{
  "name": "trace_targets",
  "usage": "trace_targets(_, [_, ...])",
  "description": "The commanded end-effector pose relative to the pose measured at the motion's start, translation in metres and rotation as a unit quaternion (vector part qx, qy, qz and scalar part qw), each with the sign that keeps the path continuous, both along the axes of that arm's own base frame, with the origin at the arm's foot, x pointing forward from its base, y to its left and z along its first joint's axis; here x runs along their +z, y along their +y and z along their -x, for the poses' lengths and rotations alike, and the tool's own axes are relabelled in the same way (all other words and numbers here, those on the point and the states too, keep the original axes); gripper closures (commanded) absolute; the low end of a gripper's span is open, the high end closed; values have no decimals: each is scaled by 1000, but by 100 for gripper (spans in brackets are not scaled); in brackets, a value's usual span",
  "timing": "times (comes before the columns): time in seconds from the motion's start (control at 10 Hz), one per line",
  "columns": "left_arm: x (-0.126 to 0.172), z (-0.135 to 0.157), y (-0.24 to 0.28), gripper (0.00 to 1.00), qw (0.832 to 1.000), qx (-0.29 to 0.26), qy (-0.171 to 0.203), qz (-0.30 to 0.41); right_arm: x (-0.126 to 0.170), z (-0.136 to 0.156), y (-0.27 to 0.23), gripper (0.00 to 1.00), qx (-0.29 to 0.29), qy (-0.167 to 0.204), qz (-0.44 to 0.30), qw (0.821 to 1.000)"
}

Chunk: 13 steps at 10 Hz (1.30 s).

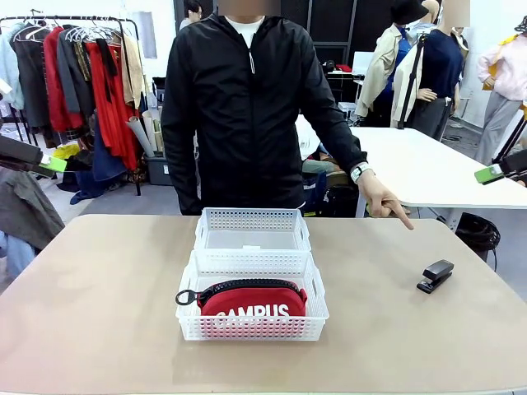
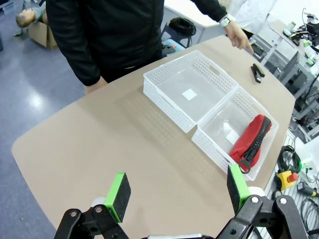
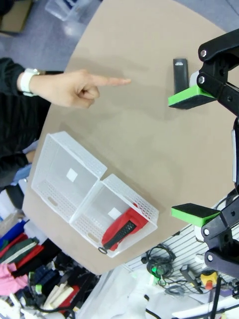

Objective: Distribute items into two baskets.
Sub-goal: Pick up the Stapler that the person points to.

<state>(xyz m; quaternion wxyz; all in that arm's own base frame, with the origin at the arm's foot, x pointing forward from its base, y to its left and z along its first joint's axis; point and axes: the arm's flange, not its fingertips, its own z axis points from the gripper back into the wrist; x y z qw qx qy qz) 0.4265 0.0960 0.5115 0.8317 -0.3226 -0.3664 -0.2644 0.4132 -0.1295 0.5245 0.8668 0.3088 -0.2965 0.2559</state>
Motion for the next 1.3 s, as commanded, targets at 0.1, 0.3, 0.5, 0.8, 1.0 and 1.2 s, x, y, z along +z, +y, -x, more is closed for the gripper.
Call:
trace_targets(0.1, [0, 0, 1, 0, 1000, -1, -2, 0, 10, -13, 20, 0, -60, 75, 63, 993])
trace_targets(0.3, [0, 0, 1, 0, 1000, -1, -2, 0, 5, -24, 37, 0, -78, 135, 121, 980])
trace_targets(0.5, [0, 0, 1, 0, 1000, -1, -2, 0, -3, -37, 58, 0, -97, 211, 179, 956])
trace_targets(0.8, [0, 0, 1, 0, 1000, -1, -2, 0, -18, -56, 82, 0, -174, 315, 194, 913])
trace_targets(1.0, [0, 0, 1, 0, 1000, -1, -2, 0, -33, -67, 97, 0, -241, 383, 205, 868])
trace_targets(1.2, [0, 0, 1, 0, 1000, -1, -2, 0, -53, -74, 107, 0, -318, 430, 230, 813])
